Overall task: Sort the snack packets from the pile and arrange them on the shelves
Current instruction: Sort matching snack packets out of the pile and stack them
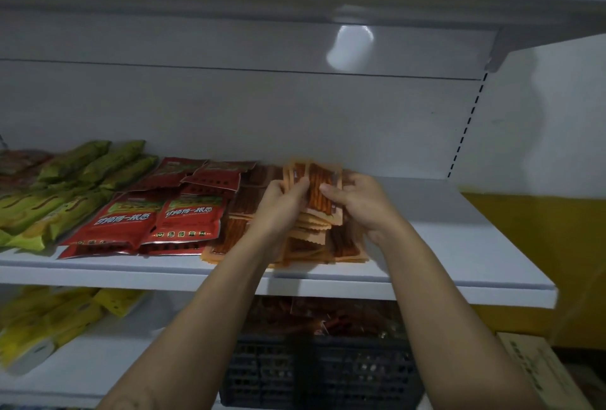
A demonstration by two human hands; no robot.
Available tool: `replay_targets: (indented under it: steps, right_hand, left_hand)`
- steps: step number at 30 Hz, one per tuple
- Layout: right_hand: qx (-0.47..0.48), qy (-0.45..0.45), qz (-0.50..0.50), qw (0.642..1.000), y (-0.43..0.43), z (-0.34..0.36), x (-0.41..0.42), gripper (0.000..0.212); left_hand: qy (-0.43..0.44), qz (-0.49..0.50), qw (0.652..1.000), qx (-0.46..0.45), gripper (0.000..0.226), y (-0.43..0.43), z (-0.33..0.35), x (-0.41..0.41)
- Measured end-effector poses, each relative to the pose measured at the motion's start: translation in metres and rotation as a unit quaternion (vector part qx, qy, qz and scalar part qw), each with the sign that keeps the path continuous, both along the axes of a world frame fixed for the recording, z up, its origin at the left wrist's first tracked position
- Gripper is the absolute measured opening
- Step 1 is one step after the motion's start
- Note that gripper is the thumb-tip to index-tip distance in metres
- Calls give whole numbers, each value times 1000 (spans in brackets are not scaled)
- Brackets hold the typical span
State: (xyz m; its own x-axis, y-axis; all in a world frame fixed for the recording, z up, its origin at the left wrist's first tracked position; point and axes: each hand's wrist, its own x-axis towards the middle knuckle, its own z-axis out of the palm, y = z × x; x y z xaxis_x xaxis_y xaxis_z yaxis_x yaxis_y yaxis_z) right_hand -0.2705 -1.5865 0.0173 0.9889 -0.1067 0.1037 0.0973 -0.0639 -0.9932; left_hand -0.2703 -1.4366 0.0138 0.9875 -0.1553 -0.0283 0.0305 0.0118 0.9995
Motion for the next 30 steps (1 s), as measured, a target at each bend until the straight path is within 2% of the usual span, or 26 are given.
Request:
replay_targets:
  steps: [5,7,9,11,17,18,20,21,28,30]
  right_hand:
    - [20,10,-33,999,-19,1,1,14]
    - [-19,-5,-85,996,-30,-4,3,17]
    - [-81,1,-116,990,-39,-13,1,31]
    - [-126,19,-110,986,-42,-23,-2,43]
    - [-191,23,-75,978,-35,-50,-4,44]
    - [-260,20,-86,962,-35,-52,-3,45]
    - [-426,12,-106,898,-35,-53,-4,39]
    - [-465,7,-108,879,-35,-53,-5,35]
    - [-476,28,-75,876,-36,-53,-9,31]
    - [-453,4,-93,887,-36,-52,-10,28]
  left_hand:
    - [20,-41,999,-25,23,-6,4,-2]
    - [25,-21,999,-25,23,-7,2,-3]
    - [14,13,1000,3,23,-4,-1,-1]
    - [7,41,999,14,21,1,-2,1]
    - [-1,78,996,41,17,10,-6,0]
    - [-2,80,996,41,16,10,-7,-1]
    - [-8,87,995,42,16,10,-9,-3]
    - [-10,89,995,43,17,10,-10,-4]
    - [2,87,995,44,24,7,-15,-10]
    - [10,89,996,31,26,6,-14,-11]
